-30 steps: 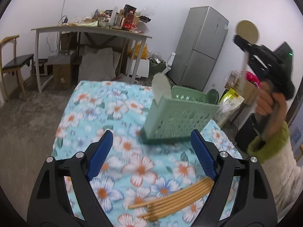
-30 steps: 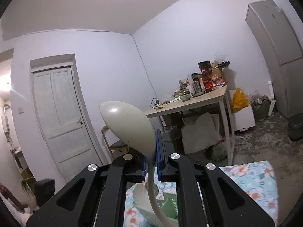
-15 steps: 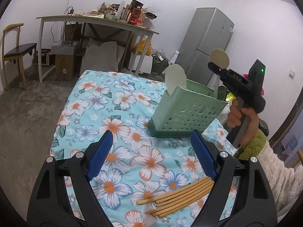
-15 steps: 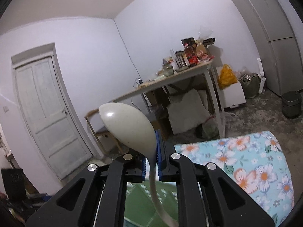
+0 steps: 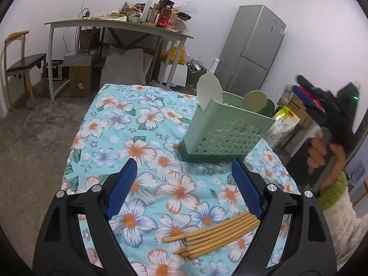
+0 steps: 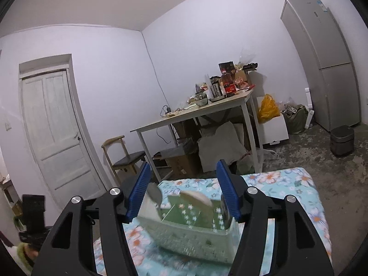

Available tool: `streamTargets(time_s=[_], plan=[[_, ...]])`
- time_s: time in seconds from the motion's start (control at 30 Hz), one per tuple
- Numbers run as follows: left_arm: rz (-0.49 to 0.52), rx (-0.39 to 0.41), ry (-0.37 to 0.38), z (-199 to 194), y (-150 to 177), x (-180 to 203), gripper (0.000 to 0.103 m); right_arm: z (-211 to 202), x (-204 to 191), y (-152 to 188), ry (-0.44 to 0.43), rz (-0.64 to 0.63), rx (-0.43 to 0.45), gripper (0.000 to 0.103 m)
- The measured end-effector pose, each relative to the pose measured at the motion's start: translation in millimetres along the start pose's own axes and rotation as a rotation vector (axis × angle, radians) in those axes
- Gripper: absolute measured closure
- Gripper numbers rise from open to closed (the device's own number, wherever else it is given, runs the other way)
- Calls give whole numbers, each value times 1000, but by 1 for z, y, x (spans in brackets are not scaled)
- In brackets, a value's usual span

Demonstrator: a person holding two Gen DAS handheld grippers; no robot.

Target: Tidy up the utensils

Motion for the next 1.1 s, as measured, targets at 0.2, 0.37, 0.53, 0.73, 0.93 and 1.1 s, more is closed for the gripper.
streamTargets(time_s=[0.2,0.37,0.53,0.73,0.93,1.1], plan=[[6,-49,-5,-5,18,8,20,-55,-10,40,50,76,-141,42],[12,-125,-6,-1,46,13,17,-86,-9,125,96,267,-367,42],[14,-197,-26,3,71,14,16,-106,-17,193,148,427,-556,43],[42,-235,-38,5,92,15,14,-113,-10,220,206,670,-577,45],[40,-253,9,4,101,19,14,-102,4,222,261,788,-516,57],[32,-260,46,3,104,22,14,-107,17,229,318,882,-472,81]])
Point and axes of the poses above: each gripper's, at about its wrist camera, not at the fingertips, and z roughly the way its jaws point, x to its right, y to its underside, the point moved 7 cm from there along z, roughly the way its jaws point, and after that the axes turned 10 degrees about x, right-handed, at the moved point
